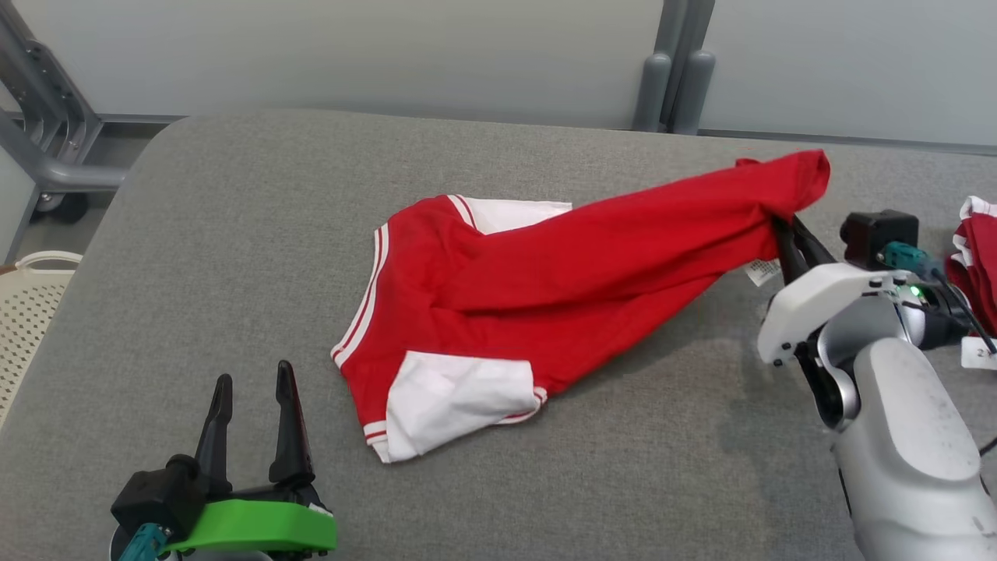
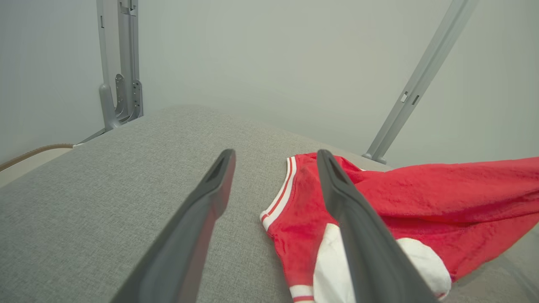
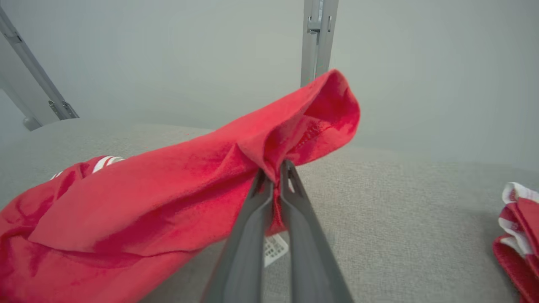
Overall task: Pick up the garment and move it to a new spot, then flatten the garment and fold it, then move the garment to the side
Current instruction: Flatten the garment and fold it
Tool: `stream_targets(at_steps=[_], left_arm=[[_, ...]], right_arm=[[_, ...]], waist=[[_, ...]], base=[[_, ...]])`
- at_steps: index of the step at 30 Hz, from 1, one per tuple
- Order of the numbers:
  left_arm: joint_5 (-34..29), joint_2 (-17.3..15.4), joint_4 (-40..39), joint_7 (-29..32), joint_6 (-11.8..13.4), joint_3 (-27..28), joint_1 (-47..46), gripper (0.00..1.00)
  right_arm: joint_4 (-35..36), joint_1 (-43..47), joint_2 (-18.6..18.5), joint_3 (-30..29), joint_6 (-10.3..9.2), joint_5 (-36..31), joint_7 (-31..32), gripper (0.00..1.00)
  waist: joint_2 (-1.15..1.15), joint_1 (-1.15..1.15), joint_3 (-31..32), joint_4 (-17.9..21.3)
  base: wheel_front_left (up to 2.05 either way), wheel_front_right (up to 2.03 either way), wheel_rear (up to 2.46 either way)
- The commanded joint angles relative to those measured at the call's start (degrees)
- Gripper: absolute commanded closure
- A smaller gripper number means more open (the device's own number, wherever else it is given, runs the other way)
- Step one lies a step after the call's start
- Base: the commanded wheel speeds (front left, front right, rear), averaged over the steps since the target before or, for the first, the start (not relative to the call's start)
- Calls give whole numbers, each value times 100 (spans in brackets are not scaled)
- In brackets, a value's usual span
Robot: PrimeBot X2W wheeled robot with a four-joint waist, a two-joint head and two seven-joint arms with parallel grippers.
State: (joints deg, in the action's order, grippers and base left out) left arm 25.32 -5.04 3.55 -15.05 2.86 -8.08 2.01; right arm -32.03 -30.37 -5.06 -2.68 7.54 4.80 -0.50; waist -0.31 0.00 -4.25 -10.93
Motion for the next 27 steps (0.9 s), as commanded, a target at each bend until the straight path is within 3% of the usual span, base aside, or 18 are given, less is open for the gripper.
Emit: stream_targets(at_steps=[1, 8, 17, 19, 20, 21, 27], left_arm=[[-37, 3, -29, -15, -8, 6, 48, 0], [-40, 40, -54, -10, -50, 3, -46, 0], [-104, 59, -21, -10, -89, 29, -154, 0], [-116, 62, -17, -10, -91, 41, -148, 0], [-119, 63, -20, -10, -86, 45, -138, 0], [-124, 63, -22, -10, -84, 50, -123, 0], [-138, 51, -35, -10, -98, 63, -101, 0]], right_arm=[[305, 267, -37, -112, -10, 27, 199, 100], [1288, 1282, 35, -587, -9, -99, 830, 100], [956, 1632, 96, -1057, -10, -431, 711, 100], [836, 1670, 108, -1124, -10, -449, 619, 58], [793, 1686, 117, -1157, -10, -450, 565, 16], [746, 1698, 123, -1190, -10, -451, 533, 0], [673, 1745, 136, -1348, -9, -478, 397, 0]], waist=[[31, 0, -8, 40], [31, 0, -156, 52], [31, 0, -258, 71], [31, 0, -250, 97], [31, 0, -243, 119], [31, 0, -234, 146], [31, 0, -174, 315]], base=[[0, 0, 0], [0, 0, 0], [0, 0, 0], [0, 0, 0], [0, 0, 0], [0, 0, 0], [0, 0, 0]])
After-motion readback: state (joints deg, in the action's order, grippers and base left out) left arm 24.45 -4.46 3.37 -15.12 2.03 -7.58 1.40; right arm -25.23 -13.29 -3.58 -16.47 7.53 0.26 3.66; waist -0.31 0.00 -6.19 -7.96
